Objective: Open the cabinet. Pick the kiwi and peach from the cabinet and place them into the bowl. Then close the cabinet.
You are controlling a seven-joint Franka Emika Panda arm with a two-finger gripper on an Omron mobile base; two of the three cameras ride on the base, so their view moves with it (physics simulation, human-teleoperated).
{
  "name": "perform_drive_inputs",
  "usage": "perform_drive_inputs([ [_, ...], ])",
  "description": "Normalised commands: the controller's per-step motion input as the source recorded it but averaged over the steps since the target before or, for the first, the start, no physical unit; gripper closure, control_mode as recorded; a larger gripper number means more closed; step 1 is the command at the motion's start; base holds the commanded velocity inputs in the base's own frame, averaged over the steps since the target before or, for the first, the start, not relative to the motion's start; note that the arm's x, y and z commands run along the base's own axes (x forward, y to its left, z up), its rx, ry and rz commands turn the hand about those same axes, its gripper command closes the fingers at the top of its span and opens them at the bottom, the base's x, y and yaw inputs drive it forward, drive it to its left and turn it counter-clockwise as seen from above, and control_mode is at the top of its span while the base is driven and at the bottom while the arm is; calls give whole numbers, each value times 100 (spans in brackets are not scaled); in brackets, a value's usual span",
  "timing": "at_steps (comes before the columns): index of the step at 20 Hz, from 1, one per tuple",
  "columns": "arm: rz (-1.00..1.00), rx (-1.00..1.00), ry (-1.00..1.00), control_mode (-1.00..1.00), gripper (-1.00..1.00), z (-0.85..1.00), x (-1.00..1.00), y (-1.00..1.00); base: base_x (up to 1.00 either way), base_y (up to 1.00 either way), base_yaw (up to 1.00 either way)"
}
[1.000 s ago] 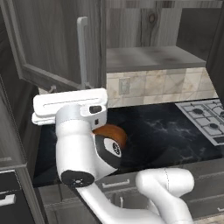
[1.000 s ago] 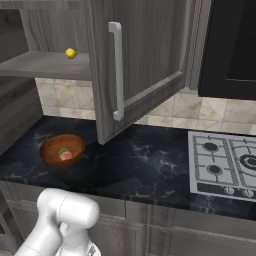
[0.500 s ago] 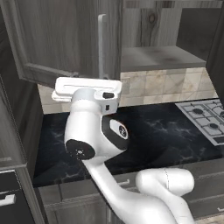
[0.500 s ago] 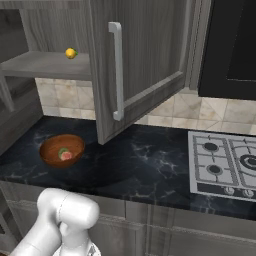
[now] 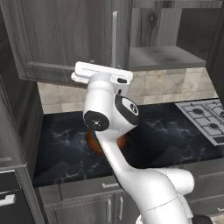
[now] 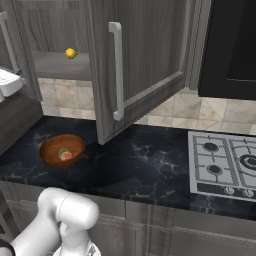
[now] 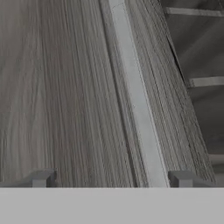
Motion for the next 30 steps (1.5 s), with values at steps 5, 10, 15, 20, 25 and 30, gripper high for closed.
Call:
perform_drive_inputs([
  [5,1,1,3,-100,-100,-31,100,-16,0,0,0],
  [10,1,0,3,-100,-100,-28,100,-3,0,0,0],
  [15,0,0,6,-100,-100,-17,100,0,0,0,0],
  [20,0,0,6,-100,-100,-8,98,0,0,0,0],
  [25,0,0,3,-100,-100,-4,36,0,0,0,0],
  [30,1,0,11,-100,-100,-15,21,10,0,0,0],
])
